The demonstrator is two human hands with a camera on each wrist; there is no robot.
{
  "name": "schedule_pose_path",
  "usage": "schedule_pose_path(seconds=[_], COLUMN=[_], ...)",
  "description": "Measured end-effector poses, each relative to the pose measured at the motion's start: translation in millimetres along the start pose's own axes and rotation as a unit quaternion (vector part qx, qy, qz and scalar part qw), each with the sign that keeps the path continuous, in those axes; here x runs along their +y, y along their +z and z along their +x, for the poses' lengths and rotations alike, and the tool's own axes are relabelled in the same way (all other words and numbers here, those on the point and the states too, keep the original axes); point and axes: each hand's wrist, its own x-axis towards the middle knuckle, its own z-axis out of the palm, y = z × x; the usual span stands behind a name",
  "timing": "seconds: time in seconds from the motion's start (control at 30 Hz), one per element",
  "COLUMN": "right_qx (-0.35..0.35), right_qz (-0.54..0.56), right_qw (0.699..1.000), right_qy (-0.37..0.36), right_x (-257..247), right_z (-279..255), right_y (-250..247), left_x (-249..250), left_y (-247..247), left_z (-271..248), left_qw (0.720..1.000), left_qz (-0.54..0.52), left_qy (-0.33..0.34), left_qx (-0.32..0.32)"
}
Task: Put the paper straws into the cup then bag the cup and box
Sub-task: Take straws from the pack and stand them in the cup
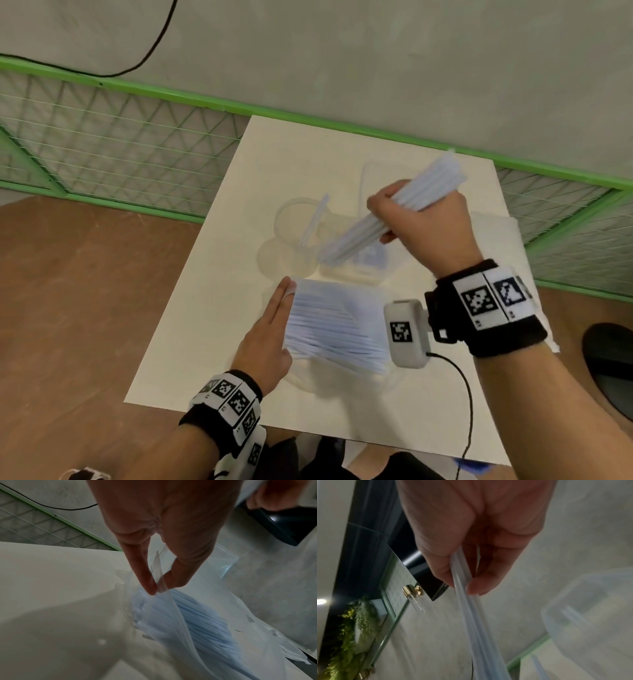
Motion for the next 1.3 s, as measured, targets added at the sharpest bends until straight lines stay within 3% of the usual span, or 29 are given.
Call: schedule_pose_path(seconds=[0.13,0.33,0.4,0.5,0.6,0.67,0.73,0.8,0.87,0.93,1.0,1.07,1.3], right_qx=[0.015,-0.08,-0.104,-0.08,-0.007,0.043,0.037,-0.041,-0.164,-0.277,-0.336,-0.329,-0.231], right_qz=[-0.03,-0.156,-0.19,-0.217,-0.225,-0.187,-0.157,-0.165,-0.223,-0.312,-0.386,-0.423,-0.487], right_qw=[0.998,0.984,0.975,0.973,0.973,0.973,0.965,0.957,0.94,0.897,0.852,0.838,0.836], right_qy=[-0.044,0.038,0.037,-0.005,-0.053,-0.125,-0.207,-0.234,-0.201,-0.146,-0.111,-0.102,-0.102], right_x=[-18.8,20.6,28.5,30.0,20.1,11.0,5.9,16.4,44.2,78.5,116.3,143.5,185.2], right_z=[50.0,88.1,85.9,87.1,86.9,72.3,39.1,-4.9,-48.1,-82.8,-105.3,-120.6,-131.3], right_y=[22.4,79.8,86.7,75.7,52.2,39.6,37.9,49.2,69.1,90.2,108.1,122.5,141.8], left_x=[0.0,1.3,3.3,5.0,5.3,5.6,6.4,5.7,3.4,1.8,1.4,1.6,-2.7], left_y=[-1.3,-5.1,-7.2,-8.7,-8.3,-7.5,-6.2,-4.7,-2.9,-1.8,-2.0,-3.0,0.5], left_z=[0.8,-1.4,-1.7,-1.7,-1.3,-0.7,-0.7,-1.3,-1.6,-2.2,-3.0,-4.2,-9.5], left_qw=[1.0,1.0,1.0,1.0,0.999,0.999,0.999,0.999,0.999,0.999,1.0,1.0,0.999], left_qz=[-0.004,-0.012,-0.009,-0.001,0.015,0.019,0.02,0.023,0.02,0.012,0.003,-0.004,-0.025], left_qy=[-0.006,-0.011,-0.012,-0.015,-0.019,-0.018,-0.017,-0.018,-0.021,-0.019,-0.016,-0.013,-0.012], left_qx=[-0.009,-0.019,-0.019,-0.019,-0.02,-0.021,-0.023,-0.023,-0.022,-0.023,-0.025,-0.024,-0.021])
